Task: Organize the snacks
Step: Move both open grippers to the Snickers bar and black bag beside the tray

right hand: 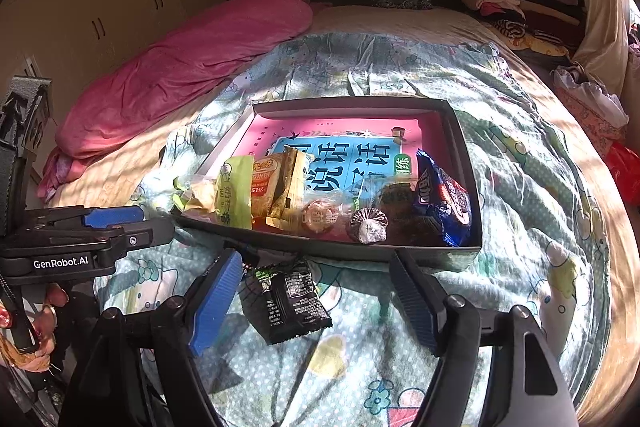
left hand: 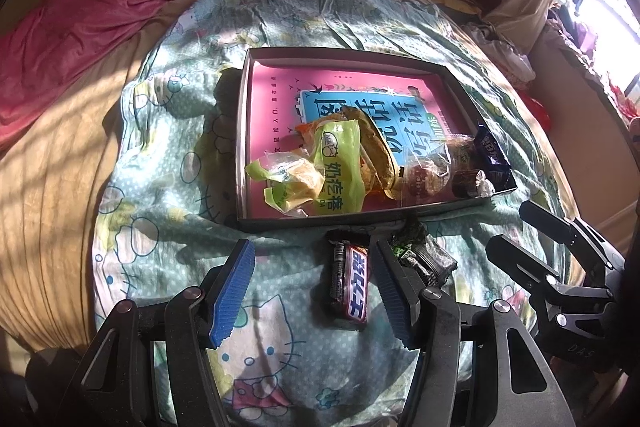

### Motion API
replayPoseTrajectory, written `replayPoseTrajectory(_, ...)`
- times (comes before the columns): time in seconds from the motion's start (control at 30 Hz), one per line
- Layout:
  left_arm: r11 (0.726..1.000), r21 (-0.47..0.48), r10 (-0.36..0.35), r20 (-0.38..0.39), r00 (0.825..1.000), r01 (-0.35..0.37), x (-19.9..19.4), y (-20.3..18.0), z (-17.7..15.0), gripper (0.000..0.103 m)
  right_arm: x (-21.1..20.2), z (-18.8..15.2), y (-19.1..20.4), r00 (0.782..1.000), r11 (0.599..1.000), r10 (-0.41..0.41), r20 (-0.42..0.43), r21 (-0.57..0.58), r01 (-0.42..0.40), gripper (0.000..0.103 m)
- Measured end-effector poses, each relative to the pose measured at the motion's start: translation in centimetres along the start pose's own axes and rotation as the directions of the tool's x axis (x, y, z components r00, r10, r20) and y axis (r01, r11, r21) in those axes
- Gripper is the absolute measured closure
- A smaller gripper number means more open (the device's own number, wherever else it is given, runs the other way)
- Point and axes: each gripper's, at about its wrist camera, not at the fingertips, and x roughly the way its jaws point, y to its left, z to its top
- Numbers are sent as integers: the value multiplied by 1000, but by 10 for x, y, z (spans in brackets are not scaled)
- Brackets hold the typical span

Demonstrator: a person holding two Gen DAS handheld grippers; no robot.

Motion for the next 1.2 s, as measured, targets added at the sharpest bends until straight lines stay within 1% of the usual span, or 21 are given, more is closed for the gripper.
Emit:
replayPoseTrajectory(0.23, 1000, 1, -7, -25, 1000, 7, 5, 1, -6, 41, 5, -3, 3, 1000, 1000, 4, -20, -13, -5, 27)
replayPoseTrajectory(0.73, 1000, 24, -18, -101, 995, 20, 29, -6, -19, 41, 28, -18, 13, 994, 998, 15, -104, -64, -22, 27)
replayPoseTrajectory(1.2, 998, 47, -26, -161, 987, 34, 48, -15, -23, 41, 47, -29, 14, 987, 996, -3, -158, -93, -12, 27)
